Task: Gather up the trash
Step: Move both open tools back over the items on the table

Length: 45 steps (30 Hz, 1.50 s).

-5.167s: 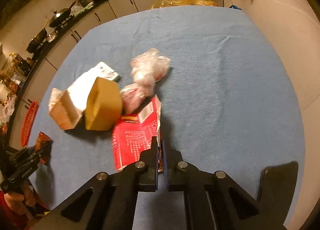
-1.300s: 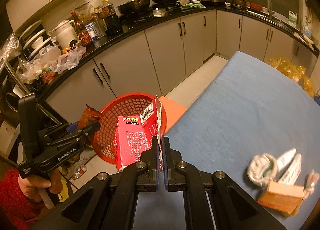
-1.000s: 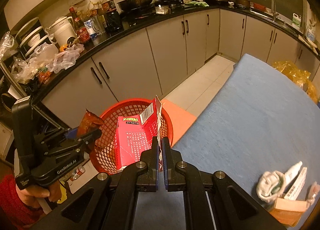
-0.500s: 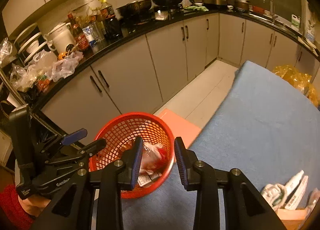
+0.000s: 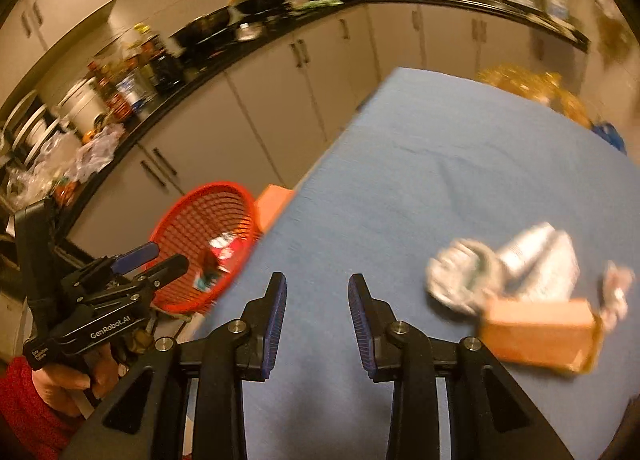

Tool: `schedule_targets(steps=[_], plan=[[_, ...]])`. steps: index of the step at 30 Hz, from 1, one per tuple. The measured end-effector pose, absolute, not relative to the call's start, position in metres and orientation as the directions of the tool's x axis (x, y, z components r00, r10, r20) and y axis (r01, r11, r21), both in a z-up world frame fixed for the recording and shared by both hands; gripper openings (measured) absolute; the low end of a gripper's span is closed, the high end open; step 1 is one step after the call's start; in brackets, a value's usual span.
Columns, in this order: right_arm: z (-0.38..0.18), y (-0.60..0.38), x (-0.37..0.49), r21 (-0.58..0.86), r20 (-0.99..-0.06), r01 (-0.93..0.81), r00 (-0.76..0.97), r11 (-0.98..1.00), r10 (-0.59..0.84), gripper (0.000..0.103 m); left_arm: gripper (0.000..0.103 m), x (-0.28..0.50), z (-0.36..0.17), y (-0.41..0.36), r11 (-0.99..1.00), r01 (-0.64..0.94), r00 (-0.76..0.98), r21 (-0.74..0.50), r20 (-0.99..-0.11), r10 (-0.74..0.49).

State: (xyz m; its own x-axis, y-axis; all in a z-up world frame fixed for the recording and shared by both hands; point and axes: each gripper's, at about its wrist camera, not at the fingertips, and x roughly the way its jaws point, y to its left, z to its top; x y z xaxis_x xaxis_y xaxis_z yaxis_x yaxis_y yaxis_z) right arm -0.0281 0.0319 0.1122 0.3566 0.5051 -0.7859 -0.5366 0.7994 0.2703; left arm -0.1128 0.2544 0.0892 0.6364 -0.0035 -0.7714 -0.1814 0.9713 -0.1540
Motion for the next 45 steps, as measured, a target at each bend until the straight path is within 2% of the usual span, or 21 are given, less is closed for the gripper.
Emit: schedule_targets(steps=[5,11,14,17,25,28,32,36,40,42,45], plan=[[0.116,-0.039,-0.015,0.265,-0.782,-0.427,0.430,0.865,0.451,0.035,0.062,-0.106,0.093,0.212,0.984,-0.105,0.634,-0.141,-0.772,-0.043],[0.106,-0.114,0.040,0.251,-0.797,-0.277,0.485,0.928,0.360,0.035,0.062,-0.107,0.094,0.177,0.991,-0.046,0.626,-0.128,-0.777,-0.072],[0.087,-0.130,0.060,0.320,-0.809,-0.249,0.430,0.914,0.401,0.034,0.063,-0.107,0.095,0.166,0.991,-0.026,0.618,-0.128,-0.782,-0.085],[0.073,-0.129,0.056,0.386,-0.812,-0.278,0.350,0.879,0.467,0.026,0.064,-0.109,0.095,0.158,0.991,-0.017,0.611,-0.131,-0.786,-0.093],[0.068,-0.098,-0.032,0.567,-0.754,-0.448,0.056,0.691,0.655,0.026,0.069,-0.105,0.095,0.135,0.985,-0.003,0.591,-0.171,-0.795,-0.137],[0.078,-0.111,-0.048,0.545,-0.745,-0.460,0.118,0.701,0.657,0.026,0.072,-0.099,0.096,0.119,0.982,0.024,0.585,-0.186,-0.794,-0.165],[0.091,-0.154,-0.039,0.489,-0.757,-0.386,0.256,0.782,0.600,0.026,0.077,-0.084,0.100,0.088,0.977,0.100,0.565,-0.186,-0.798,-0.210],[0.088,-0.199,-0.039,0.506,-0.758,-0.293,0.299,0.812,0.580,0.026,0.078,-0.058,0.107,0.056,0.959,0.213,0.566,-0.187,-0.776,-0.277],[0.086,-0.225,-0.044,0.514,-0.762,-0.249,0.307,0.820,0.571,0.026,0.084,-0.029,0.107,0.026,0.912,0.357,0.538,-0.203,-0.753,-0.379],[0.086,-0.235,-0.047,0.511,-0.766,-0.245,0.305,0.824,0.566,0.026,0.084,-0.014,0.099,0.011,0.900,0.403,0.519,-0.164,-0.769,-0.373],[0.089,-0.252,-0.054,0.495,-0.774,-0.233,0.320,0.837,0.547,0.026,0.084,0.004,0.090,-0.007,0.849,0.495,0.441,-0.182,-0.789,-0.427]])
